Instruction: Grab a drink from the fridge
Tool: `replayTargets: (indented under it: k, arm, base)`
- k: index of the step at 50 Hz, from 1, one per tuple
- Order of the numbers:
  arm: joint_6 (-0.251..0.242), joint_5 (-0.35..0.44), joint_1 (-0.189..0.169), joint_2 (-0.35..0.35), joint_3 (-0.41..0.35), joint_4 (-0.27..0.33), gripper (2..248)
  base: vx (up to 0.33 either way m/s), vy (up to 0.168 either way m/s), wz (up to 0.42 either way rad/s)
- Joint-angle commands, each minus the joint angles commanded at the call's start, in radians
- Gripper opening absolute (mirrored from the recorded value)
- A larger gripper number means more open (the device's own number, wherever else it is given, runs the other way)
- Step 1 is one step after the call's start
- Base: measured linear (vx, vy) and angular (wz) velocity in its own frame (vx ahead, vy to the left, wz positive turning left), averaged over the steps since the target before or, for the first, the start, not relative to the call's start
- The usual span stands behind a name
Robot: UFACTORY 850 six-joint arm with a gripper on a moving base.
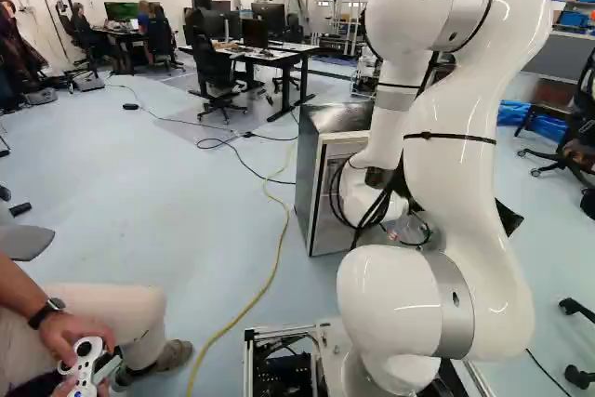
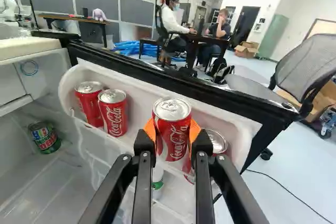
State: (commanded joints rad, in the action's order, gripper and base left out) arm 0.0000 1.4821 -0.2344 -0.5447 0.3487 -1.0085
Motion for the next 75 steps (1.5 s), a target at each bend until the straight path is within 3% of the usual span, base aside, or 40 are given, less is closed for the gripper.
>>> replayTargets:
  k: [21, 44, 58, 75]
  arm:
    - [0.0, 0.005, 0.107, 0.035, -0.069, 0.003, 81]
    - [0.0, 0.005, 0.216, 0.08, -0.082, 0.003, 81]
    - [0.0, 0.005, 0.228, 0.132, -0.082, 0.013, 81]
    - [0.0, 0.005, 0.221, 0.202, -0.094, 0.076, 81]
  base:
    - [0.0, 0.0, 0.0]
    - [0.0, 0.0, 0.0]
    - [0.0, 0.0, 0.0]
    - [0.0, 0.0, 0.0]
